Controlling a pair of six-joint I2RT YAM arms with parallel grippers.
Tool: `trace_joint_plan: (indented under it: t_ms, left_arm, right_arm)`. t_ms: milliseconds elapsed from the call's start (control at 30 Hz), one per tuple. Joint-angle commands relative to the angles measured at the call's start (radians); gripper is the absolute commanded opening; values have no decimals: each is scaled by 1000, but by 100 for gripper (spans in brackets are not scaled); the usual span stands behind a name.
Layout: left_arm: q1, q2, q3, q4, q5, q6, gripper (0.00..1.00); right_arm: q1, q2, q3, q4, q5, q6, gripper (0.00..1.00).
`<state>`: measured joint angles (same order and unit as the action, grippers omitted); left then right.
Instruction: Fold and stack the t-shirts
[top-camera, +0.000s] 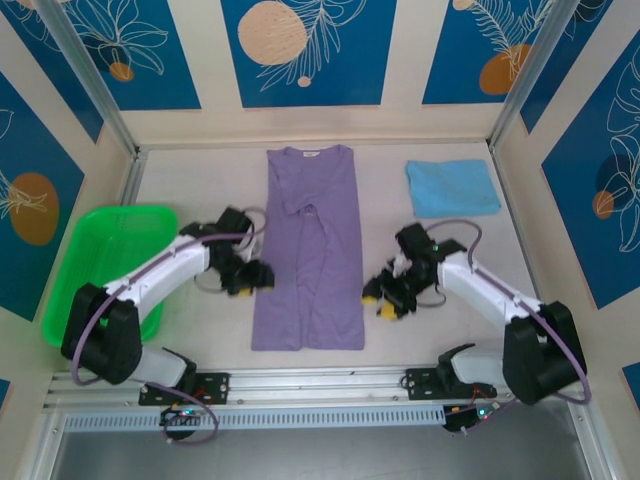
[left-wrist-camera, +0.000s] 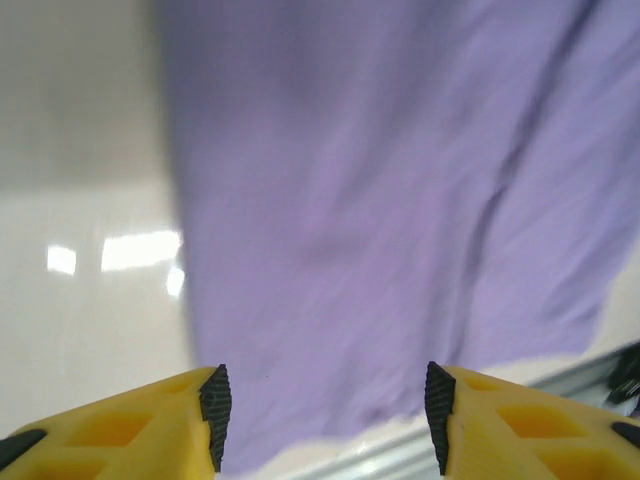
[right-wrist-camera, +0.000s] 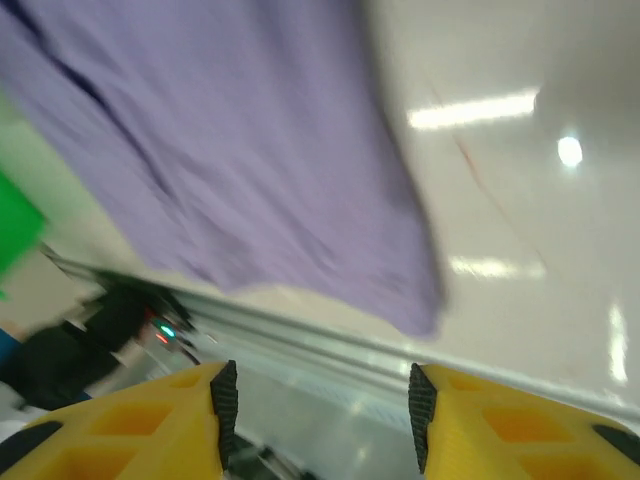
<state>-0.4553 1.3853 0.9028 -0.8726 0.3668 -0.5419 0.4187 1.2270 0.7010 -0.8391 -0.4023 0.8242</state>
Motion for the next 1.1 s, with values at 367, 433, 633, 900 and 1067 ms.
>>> trace_joint_plan:
  t_ms: [367, 433, 633, 900, 1067]
  left_arm:
    - [3, -218, -338, 45, 178, -174, 52]
    - [0, -214, -339, 46, 161, -182, 52]
    - [-16, -195, -349, 68, 120, -205, 49]
    - [-68, -154, -382, 170, 130, -245, 44]
    - [-113, -119, -392, 202, 95, -259, 38]
  right_arm:
    - [244, 66, -195, 273, 6, 113, 46]
    - [246, 84, -182, 286, 17, 111, 46]
    - [259, 112, -175, 314, 49, 122, 45]
    - [259, 94, -184, 310, 70, 127, 40]
    - [260, 105, -173, 311, 56, 115, 35]
